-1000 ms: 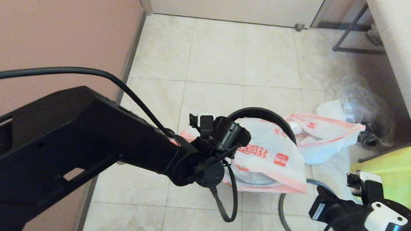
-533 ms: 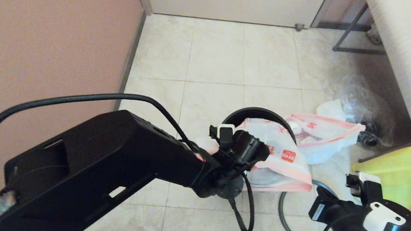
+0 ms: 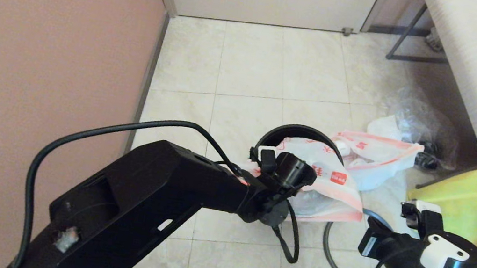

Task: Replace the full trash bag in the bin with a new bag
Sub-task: Put the new garbage bag on the trash can

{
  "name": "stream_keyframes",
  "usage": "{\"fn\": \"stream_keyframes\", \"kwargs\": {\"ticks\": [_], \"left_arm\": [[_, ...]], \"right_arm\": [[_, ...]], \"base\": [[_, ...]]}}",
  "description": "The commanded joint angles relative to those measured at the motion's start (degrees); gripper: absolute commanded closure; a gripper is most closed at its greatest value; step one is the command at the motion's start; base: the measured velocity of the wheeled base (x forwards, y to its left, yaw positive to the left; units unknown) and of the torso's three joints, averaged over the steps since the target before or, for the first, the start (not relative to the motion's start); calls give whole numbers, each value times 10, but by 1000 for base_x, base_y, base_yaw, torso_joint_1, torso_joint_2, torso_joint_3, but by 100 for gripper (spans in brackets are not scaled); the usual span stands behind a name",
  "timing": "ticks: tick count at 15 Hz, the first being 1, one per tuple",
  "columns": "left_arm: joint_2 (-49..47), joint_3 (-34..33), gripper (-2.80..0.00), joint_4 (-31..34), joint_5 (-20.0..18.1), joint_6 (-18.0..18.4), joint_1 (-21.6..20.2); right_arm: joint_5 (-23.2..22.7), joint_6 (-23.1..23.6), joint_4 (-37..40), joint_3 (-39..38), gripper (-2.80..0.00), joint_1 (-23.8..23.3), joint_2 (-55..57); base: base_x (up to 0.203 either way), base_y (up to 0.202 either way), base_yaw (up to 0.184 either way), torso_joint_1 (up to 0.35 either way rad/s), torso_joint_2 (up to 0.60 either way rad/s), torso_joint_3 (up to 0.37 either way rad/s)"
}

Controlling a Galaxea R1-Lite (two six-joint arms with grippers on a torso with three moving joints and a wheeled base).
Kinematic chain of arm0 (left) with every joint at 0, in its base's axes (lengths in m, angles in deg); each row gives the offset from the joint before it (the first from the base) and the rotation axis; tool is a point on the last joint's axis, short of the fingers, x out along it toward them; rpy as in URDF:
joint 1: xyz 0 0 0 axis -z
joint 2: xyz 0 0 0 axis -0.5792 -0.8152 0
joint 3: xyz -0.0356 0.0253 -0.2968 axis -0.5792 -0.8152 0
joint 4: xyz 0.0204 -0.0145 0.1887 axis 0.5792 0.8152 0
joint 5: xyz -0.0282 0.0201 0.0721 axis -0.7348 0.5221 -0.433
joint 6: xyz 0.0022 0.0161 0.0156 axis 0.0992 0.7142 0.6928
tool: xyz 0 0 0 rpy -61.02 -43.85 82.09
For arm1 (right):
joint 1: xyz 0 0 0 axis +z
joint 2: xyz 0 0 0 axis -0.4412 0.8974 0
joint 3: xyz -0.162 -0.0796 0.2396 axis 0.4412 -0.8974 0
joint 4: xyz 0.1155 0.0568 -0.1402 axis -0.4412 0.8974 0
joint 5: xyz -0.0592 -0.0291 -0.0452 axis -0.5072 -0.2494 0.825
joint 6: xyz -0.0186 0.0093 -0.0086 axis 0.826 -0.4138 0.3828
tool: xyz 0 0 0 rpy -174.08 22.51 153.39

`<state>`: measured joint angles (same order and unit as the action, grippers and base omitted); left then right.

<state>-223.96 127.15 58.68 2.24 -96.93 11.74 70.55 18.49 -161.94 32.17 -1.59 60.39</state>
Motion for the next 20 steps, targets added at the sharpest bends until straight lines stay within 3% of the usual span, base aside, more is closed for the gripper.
{"fn": "stream_keyframes", "kwargs": {"ticks": [1,7,9,10,16,20], "left_arm": [[-30,26,-280,3,3,-2,-10],[-57,55,-280,4,2,0,-24],[-64,61,-280,-1,2,20,-25],[-66,61,0,-1,2,22,-25],[-60,62,0,-2,2,22,-25],[-27,34,0,0,3,3,-32]], "right_arm": [[1,-4,-5,1,0,1,2],[1,-5,-5,1,0,1,7],[1,-5,-5,1,0,1,9],[1,-6,-5,1,0,1,10],[1,-6,-5,1,0,3,12],[1,-6,-5,1,0,4,23]], "base": [[0,0,0,0,0,0],[0,0,0,0,0,0],[0,0,0,0,0,0],[0,0,0,0,0,0],[0,0,0,0,0,0],[0,0,0,0,0,0]]}}
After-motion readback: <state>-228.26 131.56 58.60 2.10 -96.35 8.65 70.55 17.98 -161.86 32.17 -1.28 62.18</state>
